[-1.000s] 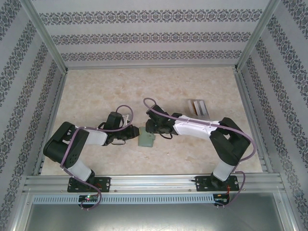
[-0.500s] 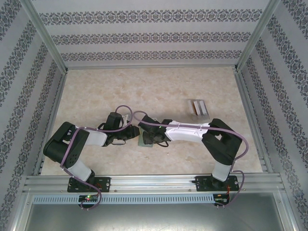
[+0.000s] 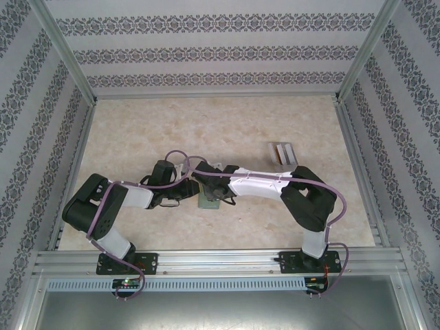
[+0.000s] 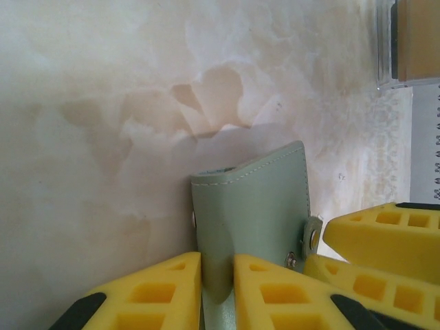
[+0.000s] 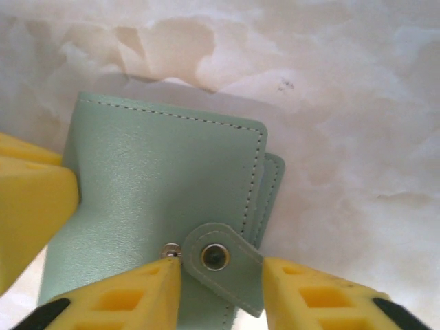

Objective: Put the credit cards into the card holder

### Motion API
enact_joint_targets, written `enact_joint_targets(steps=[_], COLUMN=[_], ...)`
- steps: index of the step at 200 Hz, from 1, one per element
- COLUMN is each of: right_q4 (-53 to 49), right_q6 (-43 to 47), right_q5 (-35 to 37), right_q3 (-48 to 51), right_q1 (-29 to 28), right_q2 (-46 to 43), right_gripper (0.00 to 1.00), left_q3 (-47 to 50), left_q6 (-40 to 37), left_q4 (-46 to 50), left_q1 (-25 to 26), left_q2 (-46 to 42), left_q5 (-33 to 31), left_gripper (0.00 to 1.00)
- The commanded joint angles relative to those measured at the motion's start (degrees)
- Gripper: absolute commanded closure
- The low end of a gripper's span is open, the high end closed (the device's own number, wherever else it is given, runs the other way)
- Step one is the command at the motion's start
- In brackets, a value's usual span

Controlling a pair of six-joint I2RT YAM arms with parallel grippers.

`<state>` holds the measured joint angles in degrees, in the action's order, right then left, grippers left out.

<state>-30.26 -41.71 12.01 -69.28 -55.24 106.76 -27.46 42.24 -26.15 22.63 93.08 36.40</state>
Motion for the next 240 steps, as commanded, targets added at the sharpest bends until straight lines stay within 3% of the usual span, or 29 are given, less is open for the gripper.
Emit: enact_joint_targets(steps=[1,19,39,49,128,181,240], right_q4=[-1.64,-0.38,-1.93,-1.21,-0.94,0.12,7.47], right_q6=[0.82,1.44,1.15,0.51,-13.56,-13.86,-5.58], right_q5=[2.14,0.99,-0.21,-0.43,-0.91,-0.16,-2.45], right_q3=[-1.56,-1.50,-3.33,-3.20,-1.74,-1.68,0.19], right_q1=[0.84,1.00,1.37,1.37,2.42,1.43,2.29], right_q2=[-0.15,0.40,1.19,0.67,2.96,2.80,-0.48], right_gripper=[0.72,0.75,0.59,0.57,0.59,0.76,0.88], left_q3=[-0.04,-0.21,-0.16,-0.29,-0.49,-1.12,-0.54], left_q6=[-1.71,-1.53,-1.59,-1.68,-1.88,-2.56,-1.56], left_q4=[3.01,2.90,2.98,3.07,4.03,5.51,2.90], left_q1=[0.70,0.74,0.66,0.69,0.68,0.66,1.00], left_q2=[3.32,3.84,3.96,4.04,3.99,4.04,3.60], left_q5=[-1.02,-0.79,-1.04,-1.32,-1.91,-2.26,-0.11], left_gripper=[0.80,0.80,0.80,0.80,0.80,0.80,0.80])
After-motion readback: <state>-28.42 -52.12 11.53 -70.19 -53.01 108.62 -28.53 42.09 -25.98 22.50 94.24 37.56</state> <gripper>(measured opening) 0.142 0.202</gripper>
